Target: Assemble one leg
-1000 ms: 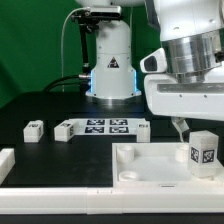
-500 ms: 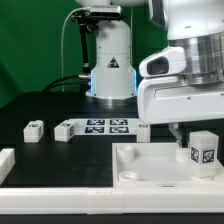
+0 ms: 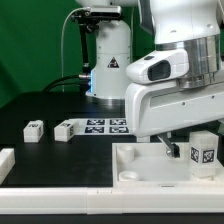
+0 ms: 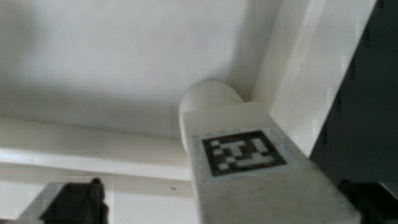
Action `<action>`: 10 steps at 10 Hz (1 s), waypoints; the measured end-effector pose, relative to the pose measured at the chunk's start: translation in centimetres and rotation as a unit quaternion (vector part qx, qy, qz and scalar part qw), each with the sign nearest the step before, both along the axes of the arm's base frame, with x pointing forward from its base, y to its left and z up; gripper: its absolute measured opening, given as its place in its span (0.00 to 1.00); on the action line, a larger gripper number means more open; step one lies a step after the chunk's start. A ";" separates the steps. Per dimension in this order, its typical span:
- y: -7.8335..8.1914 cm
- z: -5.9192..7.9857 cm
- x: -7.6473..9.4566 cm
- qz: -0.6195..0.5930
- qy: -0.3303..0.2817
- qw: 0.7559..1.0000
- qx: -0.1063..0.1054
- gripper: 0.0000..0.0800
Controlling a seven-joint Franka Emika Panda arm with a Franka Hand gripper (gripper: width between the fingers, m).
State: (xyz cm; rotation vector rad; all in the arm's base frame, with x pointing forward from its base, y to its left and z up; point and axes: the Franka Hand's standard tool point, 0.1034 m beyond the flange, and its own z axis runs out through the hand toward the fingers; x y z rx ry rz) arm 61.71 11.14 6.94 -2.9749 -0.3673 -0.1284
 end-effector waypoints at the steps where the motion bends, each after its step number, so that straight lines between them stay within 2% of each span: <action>1: 0.0 0.0 0.0 0.000 0.000 1.000 0.000 0.78; 2: 0.0 0.0 0.0 0.000 0.000 1.000 0.000 0.55; 3: 0.0 -0.1 0.0 0.000 0.000 1.000 0.000 0.55; 4: 0.0 -0.1 0.0 -0.012 0.002 1.000 0.001 0.36; 7: 0.0 -0.1 0.0 -0.071 0.008 0.997 0.006 0.36; 10: 0.3 -0.1 -0.1 -0.314 0.026 0.949 0.022 0.36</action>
Offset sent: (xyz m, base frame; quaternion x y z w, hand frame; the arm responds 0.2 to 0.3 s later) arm 0.0000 0.0000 0.0000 0.0000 0.0000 0.0000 1.0000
